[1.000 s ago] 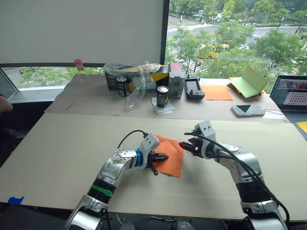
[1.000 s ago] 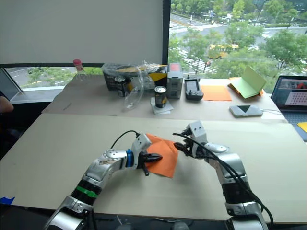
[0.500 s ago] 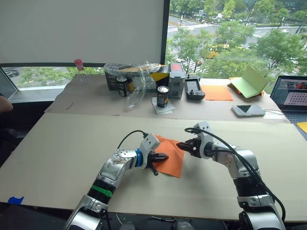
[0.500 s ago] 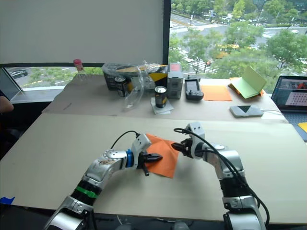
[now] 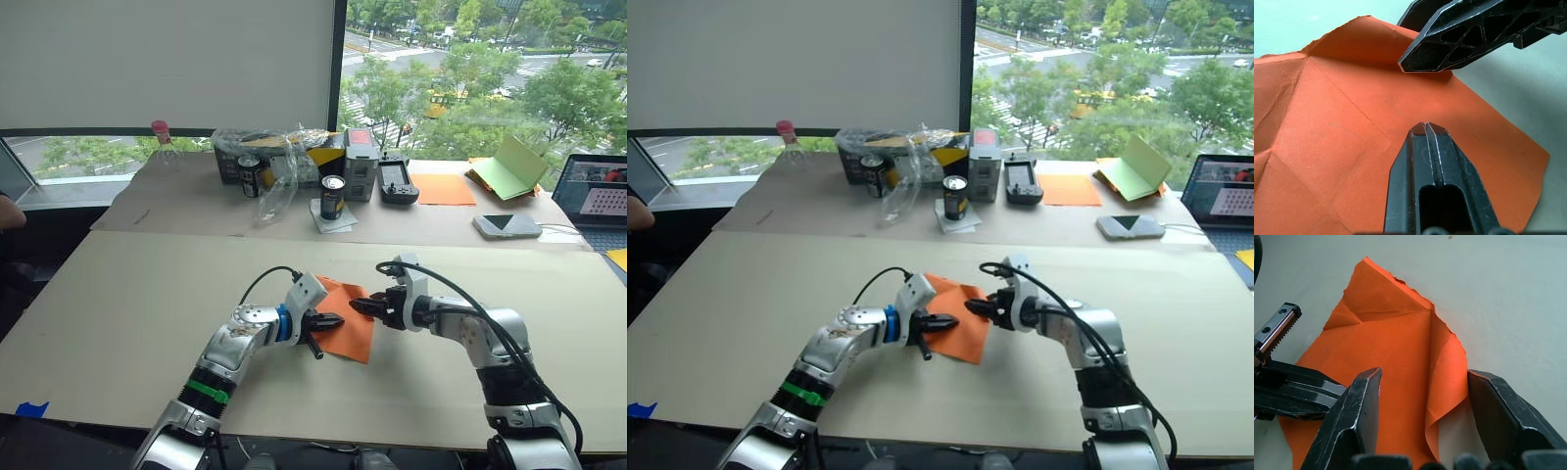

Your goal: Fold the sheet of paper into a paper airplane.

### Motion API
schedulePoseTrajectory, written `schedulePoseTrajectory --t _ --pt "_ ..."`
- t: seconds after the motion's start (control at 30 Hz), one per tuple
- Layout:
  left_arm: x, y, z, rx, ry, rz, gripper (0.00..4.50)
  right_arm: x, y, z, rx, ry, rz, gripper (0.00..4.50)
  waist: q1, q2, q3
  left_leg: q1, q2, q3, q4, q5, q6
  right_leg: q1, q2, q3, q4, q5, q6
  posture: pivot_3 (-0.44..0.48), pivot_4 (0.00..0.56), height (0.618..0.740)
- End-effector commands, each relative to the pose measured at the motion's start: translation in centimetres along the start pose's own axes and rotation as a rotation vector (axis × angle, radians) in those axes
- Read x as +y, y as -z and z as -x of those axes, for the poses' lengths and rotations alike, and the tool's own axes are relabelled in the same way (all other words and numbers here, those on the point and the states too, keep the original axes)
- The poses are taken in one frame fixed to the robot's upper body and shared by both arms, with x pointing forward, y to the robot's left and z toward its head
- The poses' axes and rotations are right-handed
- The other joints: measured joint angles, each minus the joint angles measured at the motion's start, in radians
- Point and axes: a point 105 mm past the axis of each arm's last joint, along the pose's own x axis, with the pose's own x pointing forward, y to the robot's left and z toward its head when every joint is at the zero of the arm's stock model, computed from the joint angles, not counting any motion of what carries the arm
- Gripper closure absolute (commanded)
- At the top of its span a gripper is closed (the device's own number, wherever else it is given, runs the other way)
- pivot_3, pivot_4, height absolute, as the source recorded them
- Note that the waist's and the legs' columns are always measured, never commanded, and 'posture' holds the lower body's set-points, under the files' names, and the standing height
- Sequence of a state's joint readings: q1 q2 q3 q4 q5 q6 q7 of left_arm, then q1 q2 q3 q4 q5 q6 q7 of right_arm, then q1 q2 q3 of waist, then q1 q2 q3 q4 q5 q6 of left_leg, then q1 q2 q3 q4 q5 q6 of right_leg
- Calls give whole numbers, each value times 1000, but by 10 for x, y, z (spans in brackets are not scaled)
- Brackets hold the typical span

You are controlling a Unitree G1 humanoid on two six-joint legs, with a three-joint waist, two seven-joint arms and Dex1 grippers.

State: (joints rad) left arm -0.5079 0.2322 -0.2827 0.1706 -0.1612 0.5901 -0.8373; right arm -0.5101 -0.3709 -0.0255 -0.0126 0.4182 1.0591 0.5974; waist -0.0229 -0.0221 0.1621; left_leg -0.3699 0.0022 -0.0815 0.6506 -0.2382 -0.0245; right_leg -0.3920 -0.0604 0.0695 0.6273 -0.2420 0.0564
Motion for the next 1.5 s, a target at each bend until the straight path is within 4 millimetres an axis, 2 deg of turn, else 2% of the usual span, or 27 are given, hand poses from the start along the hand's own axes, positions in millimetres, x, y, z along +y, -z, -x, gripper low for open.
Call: schedulePoseTrajectory --t 0.03,0.2,0.37,0.47,0.73,0.87,1.03,1.27,1.37,1.5 --pt "-3 42 -2 143 -4 100 4500 6 -2 10 -19 -22 -7 1565 1 0 0 0 0 0 0 0 0 0 0 0 0 0 0 0 150 732" --pt "-4 43 -2 145 1 102 4500 16 11 9 0 -46 -39 1565 -1 0 0 0 0 0 0 0 0 0 0 0 0 0 0 0 150 732" --pt "-4 41 -4 144 7 96 4500 15 -6 4 -91 -9 -8 1565 -1 0 0 0 0 0 0 0 0 0 0 0 0 0 0 0 150 732" --pt "-4 41 -4 145 9 94 4500 6 -16 3 -121 61 51 1565 -1 0 0 0 0 0 0 0 0 0 0 0 0 0 0 0 150 732" --pt "-4 42 -3 149 9 91 4500 8 -28 4 -140 93 149 1565 1 0 0 0 0 0 -1 0 0 0 0 0 -1 0 0 0 150 732" --pt "-4 42 -3 149 9 90 4500 8 -28 6 -124 101 179 2684 1 0 0 0 0 0 -1 0 0 0 0 0 -1 0 0 0 150 732" --pt "-3 42 -3 150 9 87 4500 8 -25 9 -118 118 188 4397 1 0 0 0 0 0 -1 0 0 0 0 0 -1 0 0 0 150 732" --pt "-4 35 -2 127 23 83 4500 8 -27 12 -113 126 238 4453 1 0 0 0 0 0 -1 0 0 0 0 0 -1 0 0 0 150 732" --pt "-16 18 12 46 166 24 4500 19 -36 8 -129 54 418 4453 -4 0 0 -2 0 0 -1 0 0 -2 0 0 -1 0 0 0 150 732" --pt "-15 3 38 -4 254 -28 4500 25 -39 6 -113 -16 565 4453 -25 0 1 -11 0 1 -4 0 0 -14 0 1 1 0 0 0 150 732"
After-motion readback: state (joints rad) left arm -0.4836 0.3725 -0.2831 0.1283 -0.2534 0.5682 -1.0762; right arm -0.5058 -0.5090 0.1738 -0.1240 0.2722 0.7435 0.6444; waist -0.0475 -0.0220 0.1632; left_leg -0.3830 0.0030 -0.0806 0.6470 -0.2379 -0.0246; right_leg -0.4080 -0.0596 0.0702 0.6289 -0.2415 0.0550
